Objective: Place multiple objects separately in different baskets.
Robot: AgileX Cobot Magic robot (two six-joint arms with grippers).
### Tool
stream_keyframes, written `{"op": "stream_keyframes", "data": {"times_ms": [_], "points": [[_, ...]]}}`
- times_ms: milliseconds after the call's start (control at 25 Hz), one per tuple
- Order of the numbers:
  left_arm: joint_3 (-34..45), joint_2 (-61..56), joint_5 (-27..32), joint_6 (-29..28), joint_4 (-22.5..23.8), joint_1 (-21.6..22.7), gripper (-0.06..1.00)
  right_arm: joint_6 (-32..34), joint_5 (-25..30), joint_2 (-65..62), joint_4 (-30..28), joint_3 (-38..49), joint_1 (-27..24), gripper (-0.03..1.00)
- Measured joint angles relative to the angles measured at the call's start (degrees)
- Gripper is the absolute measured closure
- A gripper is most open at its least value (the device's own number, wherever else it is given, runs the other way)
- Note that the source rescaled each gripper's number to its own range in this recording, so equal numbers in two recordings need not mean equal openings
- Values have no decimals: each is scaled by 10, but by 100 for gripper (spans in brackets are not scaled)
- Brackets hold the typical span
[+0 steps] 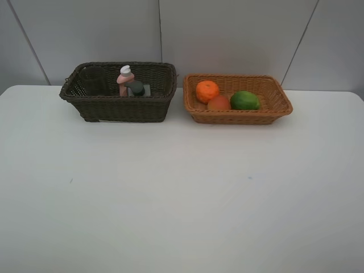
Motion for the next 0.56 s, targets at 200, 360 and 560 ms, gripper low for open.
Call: {"op": "stream_keyframes", "data": {"times_ms": [200, 360, 560], "points": [[0, 0, 0, 0, 0, 0, -6, 0, 0, 0, 0, 0, 0, 13], [0, 0, 0, 0, 0, 0, -6, 0, 0, 0, 0, 0, 0, 13], [0, 0, 0, 0, 0, 0, -6, 0, 0, 0, 0, 0, 0, 13]]}}
